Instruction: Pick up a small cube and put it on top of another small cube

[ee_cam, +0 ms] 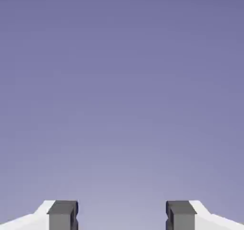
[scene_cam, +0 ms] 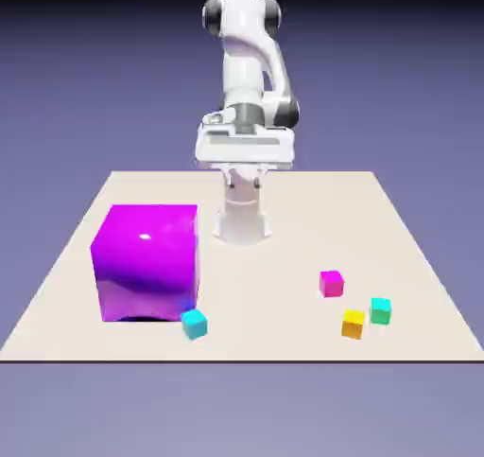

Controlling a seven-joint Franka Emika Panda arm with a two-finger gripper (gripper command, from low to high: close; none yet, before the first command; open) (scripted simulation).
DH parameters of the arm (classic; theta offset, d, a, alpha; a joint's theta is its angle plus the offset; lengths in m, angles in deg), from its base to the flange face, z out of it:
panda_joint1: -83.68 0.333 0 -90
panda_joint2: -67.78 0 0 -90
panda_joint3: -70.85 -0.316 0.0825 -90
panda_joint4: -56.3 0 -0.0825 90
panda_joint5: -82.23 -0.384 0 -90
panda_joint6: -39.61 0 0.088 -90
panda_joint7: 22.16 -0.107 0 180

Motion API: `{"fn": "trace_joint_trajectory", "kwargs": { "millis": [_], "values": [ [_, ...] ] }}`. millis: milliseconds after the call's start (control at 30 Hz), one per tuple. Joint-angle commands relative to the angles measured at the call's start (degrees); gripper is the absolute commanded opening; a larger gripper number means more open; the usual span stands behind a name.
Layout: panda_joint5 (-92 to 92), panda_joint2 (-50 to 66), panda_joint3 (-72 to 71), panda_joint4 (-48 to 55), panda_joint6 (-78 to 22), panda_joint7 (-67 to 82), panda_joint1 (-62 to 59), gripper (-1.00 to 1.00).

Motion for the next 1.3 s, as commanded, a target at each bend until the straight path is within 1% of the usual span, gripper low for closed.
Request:
{"fn": "trace_joint_trajectory", "kwargs": {
  "millis": [0, 1167, 1200, 1267],
  "values": [
    [0.21, 2.08, -1.16, 1.44, -1.55, -1.35, -0.50, 0.00],
    [7.47, 74.73, -41.67, 51.65, -55.62, -48.48, -17.97, 0.00],
    [7.47, 74.73, -41.67, 51.65, -55.62, -48.49, -17.97, 0.00],
    [9.04, 77.81, -39.80, 49.79, -50.65, -49.04, -16.27, 0.00]
  ]
}}
